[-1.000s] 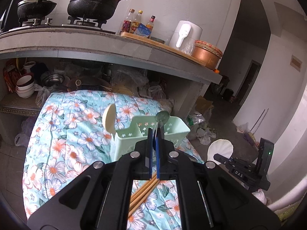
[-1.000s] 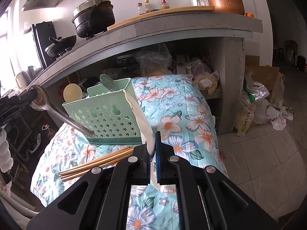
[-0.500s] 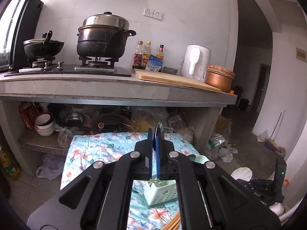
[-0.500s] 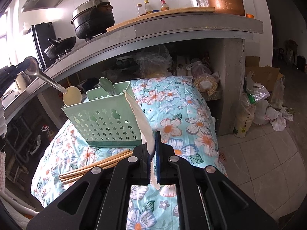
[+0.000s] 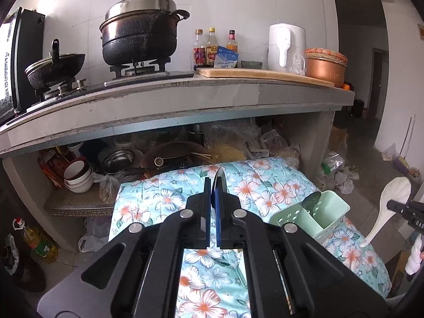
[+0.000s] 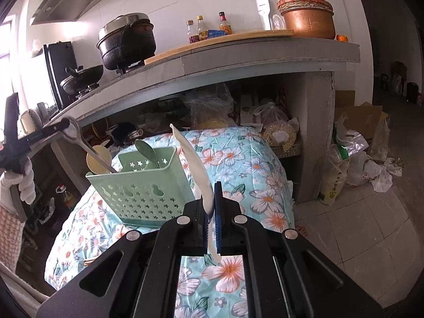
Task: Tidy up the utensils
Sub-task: 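Lower the paddle and spoon into the green holder and open both grippers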
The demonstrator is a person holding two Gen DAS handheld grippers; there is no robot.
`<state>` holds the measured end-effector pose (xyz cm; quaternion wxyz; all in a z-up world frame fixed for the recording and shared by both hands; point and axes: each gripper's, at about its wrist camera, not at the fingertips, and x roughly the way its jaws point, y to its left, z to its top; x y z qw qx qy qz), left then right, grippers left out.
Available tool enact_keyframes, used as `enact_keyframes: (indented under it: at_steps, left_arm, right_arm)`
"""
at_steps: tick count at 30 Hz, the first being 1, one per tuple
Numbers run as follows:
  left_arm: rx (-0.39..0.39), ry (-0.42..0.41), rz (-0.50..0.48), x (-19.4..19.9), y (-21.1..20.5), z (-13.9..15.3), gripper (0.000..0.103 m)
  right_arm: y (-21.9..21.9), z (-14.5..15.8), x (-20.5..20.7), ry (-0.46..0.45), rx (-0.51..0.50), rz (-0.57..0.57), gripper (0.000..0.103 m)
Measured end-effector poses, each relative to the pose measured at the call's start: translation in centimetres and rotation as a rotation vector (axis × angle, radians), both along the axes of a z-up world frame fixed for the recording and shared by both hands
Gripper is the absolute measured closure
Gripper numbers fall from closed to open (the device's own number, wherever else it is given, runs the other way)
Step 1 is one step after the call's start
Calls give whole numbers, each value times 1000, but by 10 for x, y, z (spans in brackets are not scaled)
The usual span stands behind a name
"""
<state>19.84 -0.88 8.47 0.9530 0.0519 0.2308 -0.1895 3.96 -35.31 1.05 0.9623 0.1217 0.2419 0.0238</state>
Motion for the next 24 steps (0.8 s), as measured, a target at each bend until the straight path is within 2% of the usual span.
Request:
enact_keyframes:
  at_steps: [5,11,17,20,22,24]
  left_arm:
    - [5,50,-21,10,-5,-15,101]
    - [-12,123,-60,17,-13,-33,100]
    - [-53,164,-80,17,-15,-45,99]
    - [-92,182,-94,18,-14,-48,92]
    - [-112,176,-96,16,-12,-49,77]
    - [-127,161,-98,14,-11,-48,70]
  right_arm:
    - [-10,30,12,-78,57,44,99]
    - [-13,70,34,-181,154,149,99]
    - [3,86,58,-205,183,236,99]
    - [12,86,69,-189,178,262,99]
    - [17,83,77,-172,180,273,99]
    - [20,79,84,-151,180,278,99]
